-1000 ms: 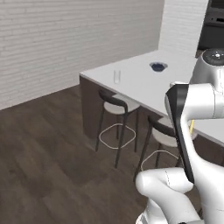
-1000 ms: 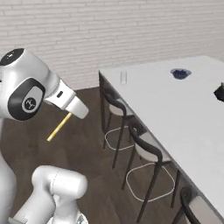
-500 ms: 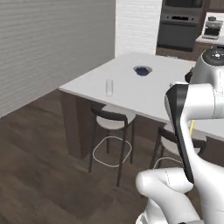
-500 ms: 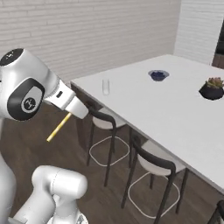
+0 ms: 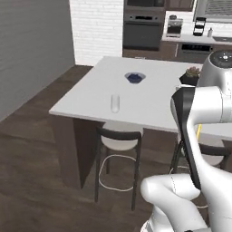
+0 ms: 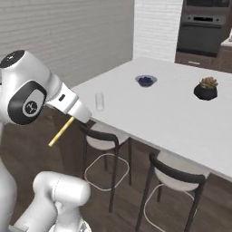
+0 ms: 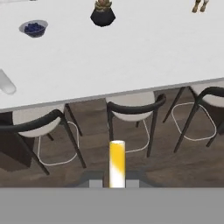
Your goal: Take a straw from the drawer in front and place it inside the glass cup on the dining counter.
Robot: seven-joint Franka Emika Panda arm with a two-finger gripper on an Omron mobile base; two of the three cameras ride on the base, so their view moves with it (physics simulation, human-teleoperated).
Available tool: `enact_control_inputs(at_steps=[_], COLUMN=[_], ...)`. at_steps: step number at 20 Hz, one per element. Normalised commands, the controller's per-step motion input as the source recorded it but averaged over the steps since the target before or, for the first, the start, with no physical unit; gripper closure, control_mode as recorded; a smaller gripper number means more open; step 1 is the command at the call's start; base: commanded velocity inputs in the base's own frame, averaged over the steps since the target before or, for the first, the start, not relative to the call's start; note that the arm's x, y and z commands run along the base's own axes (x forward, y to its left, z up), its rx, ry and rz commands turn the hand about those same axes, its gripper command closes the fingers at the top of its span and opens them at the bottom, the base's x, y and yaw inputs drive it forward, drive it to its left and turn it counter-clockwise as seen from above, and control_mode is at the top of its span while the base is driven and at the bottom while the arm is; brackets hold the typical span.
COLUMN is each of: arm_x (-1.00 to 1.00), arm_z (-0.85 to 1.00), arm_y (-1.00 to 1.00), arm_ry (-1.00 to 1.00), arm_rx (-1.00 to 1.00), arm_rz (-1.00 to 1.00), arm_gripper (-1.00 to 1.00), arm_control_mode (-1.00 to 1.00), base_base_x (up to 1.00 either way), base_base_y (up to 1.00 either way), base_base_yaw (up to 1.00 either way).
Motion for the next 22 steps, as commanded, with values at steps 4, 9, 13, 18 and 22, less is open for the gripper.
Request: enact_control_inputs(at_steps=[4, 9, 13, 18, 22], arm_x=[0.0, 0.0, 0.0, 0.0, 0.0], arm_z=[0.0, 0.0, 0.0, 0.0, 0.0], arm_y=[0.0, 0.0, 0.0, 0.0, 0.0], arm_ry=[0.0, 0.0, 0.0, 0.0, 0.0], arm_rx=[0.0, 0.0, 0.0, 0.0, 0.0], arm_rz=[0.0, 0.0, 0.0, 0.0, 0.0], arm_gripper=[1.0, 1.0, 1.0, 1.0, 1.0], arm_control_mode=[1.0, 1.0, 1.0, 1.0, 1.0], base_base_x=[0.36, 0.44, 0.66, 0.85, 0.93], base_base_y=[0.96, 0.91, 0.67, 0.28, 0.03], base_base_yaw=[-0.46, -0.38, -0.28, -0.19, -0.11])
